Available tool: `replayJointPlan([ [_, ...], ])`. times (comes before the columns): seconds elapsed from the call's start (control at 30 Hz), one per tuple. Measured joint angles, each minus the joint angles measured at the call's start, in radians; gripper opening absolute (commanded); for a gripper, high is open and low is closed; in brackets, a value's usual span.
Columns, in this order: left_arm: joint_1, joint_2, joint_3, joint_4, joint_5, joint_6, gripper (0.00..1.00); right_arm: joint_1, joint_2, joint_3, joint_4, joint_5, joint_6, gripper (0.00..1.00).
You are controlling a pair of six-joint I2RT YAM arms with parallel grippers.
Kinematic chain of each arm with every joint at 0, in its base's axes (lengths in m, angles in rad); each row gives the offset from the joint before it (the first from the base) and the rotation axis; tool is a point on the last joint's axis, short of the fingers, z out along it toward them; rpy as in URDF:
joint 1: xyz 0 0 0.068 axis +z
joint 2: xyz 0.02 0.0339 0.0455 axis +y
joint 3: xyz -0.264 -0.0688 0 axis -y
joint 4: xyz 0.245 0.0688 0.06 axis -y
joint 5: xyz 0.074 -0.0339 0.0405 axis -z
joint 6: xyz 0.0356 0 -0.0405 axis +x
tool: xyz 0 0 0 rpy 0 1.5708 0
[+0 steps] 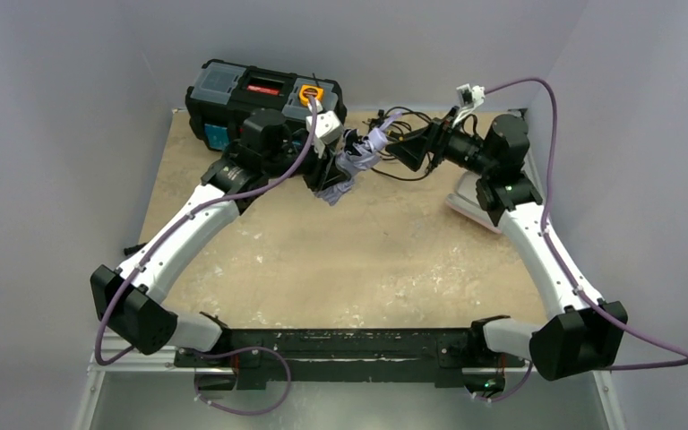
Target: Open the umbrella
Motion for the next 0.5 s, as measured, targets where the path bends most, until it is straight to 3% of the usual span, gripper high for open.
replayJointPlan([
  [0.33,-0.027,-0.03,-0.07,0.005,-0.148,0.113,0.0,0.048,-0.009,-0.005,0.096,0.05,0.204,0.73],
  [0.5,-0.078,-0.063,-0.106,0.014,-0.197,0.184,0.0,0.082,0.008,-0.006,0.088,0.089,0.237,0.63],
])
